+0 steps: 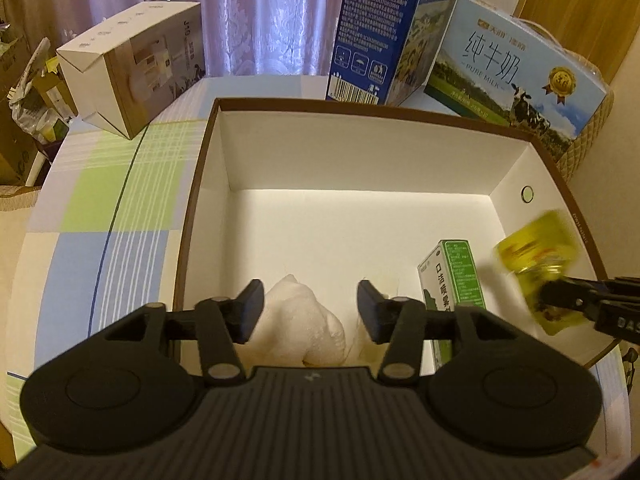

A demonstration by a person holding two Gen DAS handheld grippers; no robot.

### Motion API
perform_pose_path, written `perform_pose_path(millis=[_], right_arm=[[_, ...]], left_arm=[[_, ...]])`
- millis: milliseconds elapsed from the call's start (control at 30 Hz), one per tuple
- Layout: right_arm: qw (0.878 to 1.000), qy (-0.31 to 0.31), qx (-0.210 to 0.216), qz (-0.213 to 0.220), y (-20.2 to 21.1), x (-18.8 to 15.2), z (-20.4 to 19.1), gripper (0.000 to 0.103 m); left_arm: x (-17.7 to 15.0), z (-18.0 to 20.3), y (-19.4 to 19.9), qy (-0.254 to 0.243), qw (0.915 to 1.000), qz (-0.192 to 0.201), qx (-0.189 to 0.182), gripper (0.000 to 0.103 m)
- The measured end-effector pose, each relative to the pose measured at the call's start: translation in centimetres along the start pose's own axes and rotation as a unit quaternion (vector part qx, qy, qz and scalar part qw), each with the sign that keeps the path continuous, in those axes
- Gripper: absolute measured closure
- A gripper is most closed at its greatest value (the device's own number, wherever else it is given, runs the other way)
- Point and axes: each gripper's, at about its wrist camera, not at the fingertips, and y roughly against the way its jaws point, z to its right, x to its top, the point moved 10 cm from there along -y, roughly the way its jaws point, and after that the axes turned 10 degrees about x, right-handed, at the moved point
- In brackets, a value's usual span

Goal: Organize objects
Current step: 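Lift and carry the towel and yellow packet into the brown box with both tools, then open the left tool on the towel while the right tool releases the packet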

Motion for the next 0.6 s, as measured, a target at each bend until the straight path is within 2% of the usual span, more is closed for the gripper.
perform_pose_path(millis=[67, 133, 200, 300, 433, 600], right_arm=[[1.0, 0.001, -0.002, 0.006, -0.3, 0.3, -0.1, 0.088], [1.0, 0.005, -0.001, 0.006, -0.4, 0.3, -0.3, 0.083], [1.0, 0.007, 0.002, 0.011, -0.1, 0.4, -0.5, 0.066], [1.0, 0.012, 0.001, 0.009, 0.5, 0.2, -0.7, 0.055], [1.0, 0.017, 0.001, 0.007, 1.6, -0.3, -1.1, 0.053], [1.0, 0.021, 0.005, 0.015, 3.1, -0.7, -1.6, 0.051]], left_arm=[[0.0, 0.1, 0.3, 0.0, 1.0, 0.001, -0.001, 0.046], [-0.1, 0.1, 0.6, -0.001, 1.0, 0.003, -0.002, 0.038], [-0.2, 0.1, 1.2, -0.001, 1.0, 0.008, -0.006, 0.032], [-0.3, 0.0, 2.3, 0.001, 0.9999, 0.014, -0.01, 0.026], [-0.6, -0.4, 3.6, 0.001, 0.9998, 0.017, -0.009, 0.021], [-1.3, -0.8, 5.2, 0.008, 0.9997, 0.018, -0.014, 0.02]])
